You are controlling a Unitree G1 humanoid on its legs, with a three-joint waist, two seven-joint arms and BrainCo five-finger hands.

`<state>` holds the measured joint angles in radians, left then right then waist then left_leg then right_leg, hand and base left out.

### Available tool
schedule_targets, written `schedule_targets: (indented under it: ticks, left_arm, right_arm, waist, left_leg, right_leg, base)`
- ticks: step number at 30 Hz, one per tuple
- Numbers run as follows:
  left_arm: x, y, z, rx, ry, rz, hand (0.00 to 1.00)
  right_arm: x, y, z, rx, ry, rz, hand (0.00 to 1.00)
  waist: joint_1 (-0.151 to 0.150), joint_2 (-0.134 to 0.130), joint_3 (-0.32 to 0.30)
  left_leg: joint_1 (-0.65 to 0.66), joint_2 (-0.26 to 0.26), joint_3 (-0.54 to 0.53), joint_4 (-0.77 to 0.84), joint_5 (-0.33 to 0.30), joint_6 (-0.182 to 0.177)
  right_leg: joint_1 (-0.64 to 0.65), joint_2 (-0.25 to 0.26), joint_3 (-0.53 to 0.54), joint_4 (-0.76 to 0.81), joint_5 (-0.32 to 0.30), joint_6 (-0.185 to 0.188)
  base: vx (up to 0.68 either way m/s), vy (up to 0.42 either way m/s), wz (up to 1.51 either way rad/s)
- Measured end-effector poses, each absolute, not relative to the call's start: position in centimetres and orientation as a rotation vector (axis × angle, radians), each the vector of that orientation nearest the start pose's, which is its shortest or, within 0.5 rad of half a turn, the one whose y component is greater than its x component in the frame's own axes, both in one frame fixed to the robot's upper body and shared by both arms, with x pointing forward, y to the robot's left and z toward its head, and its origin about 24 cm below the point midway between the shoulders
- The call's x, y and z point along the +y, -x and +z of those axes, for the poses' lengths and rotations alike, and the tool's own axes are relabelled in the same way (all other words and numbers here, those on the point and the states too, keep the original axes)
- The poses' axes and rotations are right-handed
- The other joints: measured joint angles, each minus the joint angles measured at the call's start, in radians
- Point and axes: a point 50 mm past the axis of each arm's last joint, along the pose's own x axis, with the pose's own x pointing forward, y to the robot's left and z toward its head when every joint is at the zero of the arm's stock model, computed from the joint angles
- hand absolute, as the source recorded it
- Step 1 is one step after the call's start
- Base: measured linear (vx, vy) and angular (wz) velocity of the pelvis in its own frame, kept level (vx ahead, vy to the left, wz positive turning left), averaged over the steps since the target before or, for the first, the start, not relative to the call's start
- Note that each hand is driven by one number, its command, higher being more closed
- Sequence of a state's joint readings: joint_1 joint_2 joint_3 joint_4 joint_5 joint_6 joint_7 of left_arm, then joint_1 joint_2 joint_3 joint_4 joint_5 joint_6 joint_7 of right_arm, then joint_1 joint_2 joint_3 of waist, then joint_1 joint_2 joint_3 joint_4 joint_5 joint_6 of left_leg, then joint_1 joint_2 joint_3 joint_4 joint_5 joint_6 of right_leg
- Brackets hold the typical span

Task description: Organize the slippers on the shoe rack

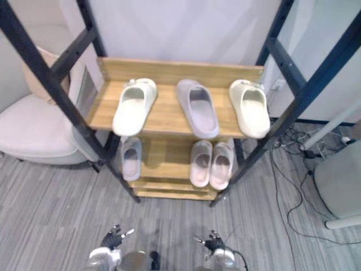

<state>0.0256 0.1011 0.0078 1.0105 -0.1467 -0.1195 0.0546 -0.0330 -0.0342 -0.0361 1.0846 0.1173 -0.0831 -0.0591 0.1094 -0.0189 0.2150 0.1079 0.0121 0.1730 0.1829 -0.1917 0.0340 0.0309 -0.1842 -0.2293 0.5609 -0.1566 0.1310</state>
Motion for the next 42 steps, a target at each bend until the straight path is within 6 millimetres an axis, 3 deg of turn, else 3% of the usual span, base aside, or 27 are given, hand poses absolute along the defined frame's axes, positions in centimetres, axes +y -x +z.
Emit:
schedule_targets:
  ticks: [1,2,3,5,6,7,8,9,10,14,20,27,29,33,42]
  left_arm:
    - [19.4,-13.4,-14.6,0.910,0.010,0.189,0.00]
    - [19.5,-13.1,-14.7,0.919,0.003,0.188,0.00]
    - [19.7,-13.0,-14.7,0.923,-0.004,0.189,0.00]
    - [19.7,-12.9,-14.7,0.927,-0.015,0.178,0.00]
    - [19.7,-12.8,-14.7,0.926,-0.017,0.177,0.00]
    - [19.8,-12.8,-14.7,0.926,-0.020,0.178,0.00]
    - [20.0,-12.7,-14.7,0.927,-0.026,0.180,0.00]
    - [19.9,-12.6,-14.8,0.936,-0.023,0.183,0.00]
    - [19.3,-12.5,-15.0,0.941,-0.010,0.173,0.00]
    - [18.1,-12.3,-15.2,0.952,0.013,0.157,0.00]
    - [18.4,-12.3,-15.2,0.952,-0.014,0.147,0.00]
    - [18.5,-12.3,-15.2,0.953,-0.019,0.151,0.00]
    - [18.6,-12.3,-15.1,0.952,-0.022,0.155,0.00]
    - [19.1,-12.3,-15.1,0.951,-0.036,0.161,0.00]
    - [19.1,-11.9,-15.2,0.962,-0.057,0.143,0.00]
  right_arm:
    - [-16.9,-14.0,-15.1,0.967,-0.057,-0.161,0.00]
    - [-16.7,-13.8,-15.2,0.974,-0.062,-0.156,0.00]
    - [-16.6,-13.7,-15.3,0.976,-0.064,-0.154,0.00]
    - [-16.6,-13.9,-15.2,0.971,-0.063,-0.154,0.00]
    - [-16.6,-13.9,-15.2,0.970,-0.063,-0.153,0.00]
    - [-16.6,-13.8,-15.2,0.974,-0.062,-0.151,0.00]
    - [-16.5,-13.5,-15.3,0.982,-0.063,-0.150,0.00]
    - [-16.8,-13.4,-15.4,0.986,-0.056,-0.155,0.00]
    - [-17.5,-13.4,-15.3,0.987,-0.041,-0.164,0.00]
    - [-18.6,-13.1,-15.4,1.001,-0.015,-0.181,0.00]
    - [-18.7,-12.5,-15.6,1.014,-0.017,-0.188,0.00]
    - [-18.3,-13.1,-15.0,0.954,-0.022,-0.180,0.00]
    - [-18.0,-13.8,-14.4,0.901,-0.010,-0.157,0.00]
    - [-17.3,-16.0,-11.0,0.666,-0.003,-0.116,0.00]
    - [-18.1,-16.2,-5.1,0.375,0.064,-0.119,0.00]
  waist:
    - [-0.001,-0.003,0.000]
    - [-0.003,-0.014,-0.007]
    - [-0.006,-0.020,-0.011]
    - [-0.017,-0.018,-0.010]
    - [-0.020,-0.018,-0.011]
    - [-0.020,-0.026,-0.015]
    - [-0.020,-0.045,-0.025]
    - [-0.021,-0.043,-0.031]
    - [-0.022,-0.013,-0.037]
    - [-0.031,0.033,-0.046]
    - [-0.042,0.010,-0.046]
    - [-0.046,0.001,-0.044]
    - [-0.050,-0.004,-0.041]
    - [-0.053,-0.020,-0.038]
    - [-0.076,-0.016,-0.043]
  left_leg:
    - [0.015,-0.005,-0.001,-0.014,-0.003,0.005]
    - [0.044,-0.012,-0.004,-0.031,-0.011,0.009]
    - [0.065,-0.006,-0.020,-0.038,-0.012,0.010]
    - [0.076,0.016,-0.044,-0.039,-0.012,0.009]
    - [0.079,0.026,-0.051,-0.038,-0.012,0.008]
    - [0.081,0.021,-0.052,-0.038,-0.015,0.000]
    - [0.082,0.003,-0.061,-0.038,-0.021,-0.013]
    - [0.088,-0.001,-0.078,-0.039,-0.038,-0.038]
    - [0.092,0.020,-0.076,-0.038,-0.038,-0.040]
    - [0.081,0.048,-0.086,-0.041,-0.038,-0.042]
    - [0.086,0.046,-0.101,-0.042,-0.038,-0.046]
    - [0.094,0.014,-0.100,-0.043,-0.039,-0.046]
    - [0.095,0.011,-0.099,-0.050,-0.040,-0.045]
    - [0.102,0.009,-0.074,-0.077,-0.041,-0.047]
    - [0.102,0.019,-0.055,-0.078,-0.045,-0.054]
  right_leg:
    - [-0.020,-0.015,-0.014,0.049,-0.005,-0.005]
    - [-0.051,-0.044,-0.046,0.122,-0.051,-0.019]
    - [-0.061,-0.046,-0.074,0.120,-0.093,-0.027]
    - [-0.073,-0.023,-0.092,0.027,-0.113,-0.031]
    - [-0.076,-0.001,-0.084,-0.083,-0.103,-0.037]
    - [-0.074,0.013,-0.074,-0.188,-0.049,-0.050]
    - [-0.076,0.011,-0.055,-0.271,0.072,-0.074]
    - [-0.067,0.012,-0.059,-0.278,0.060,-0.069]
    - [-0.053,0.032,-0.061,-0.310,0.067,-0.073]
    - [0.008,0.085,-0.078,-0.465,0.132,-0.084]
    - [0.097,0.113,-0.092,-0.640,0.214,-0.080]
    - [0.109,0.083,-0.079,-0.652,0.239,-0.061]
    - [0.106,0.079,-0.074,-0.657,0.247,-0.058]
    - [0.083,0.080,-0.040,-0.658,0.268,-0.061]
    - [0.069,0.094,-0.014,-0.658,0.273,-0.063]
  base:
    - [0.17,-0.010,-0.03]
    - [0.16,-0.047,0.12]
    - [0.19,-0.071,0.20]
    - [0.14,-0.119,0.39]
    - [0.15,-0.150,0.43]
    - [0.12,-0.117,0.26]
    - [0.13,-0.140,0.14]
    - [0.14,-0.140,0.01]
    - [0.14,-0.140,0.00]
    - [0.10,-0.074,-0.03]
    - [0.02,-0.024,0.03]
    - [-0.04,0.052,-0.01]
    - [-0.06,0.028,-0.05]
    - [-0.08,0.008,-0.20]
    - [-0.01,-0.016,-0.11]
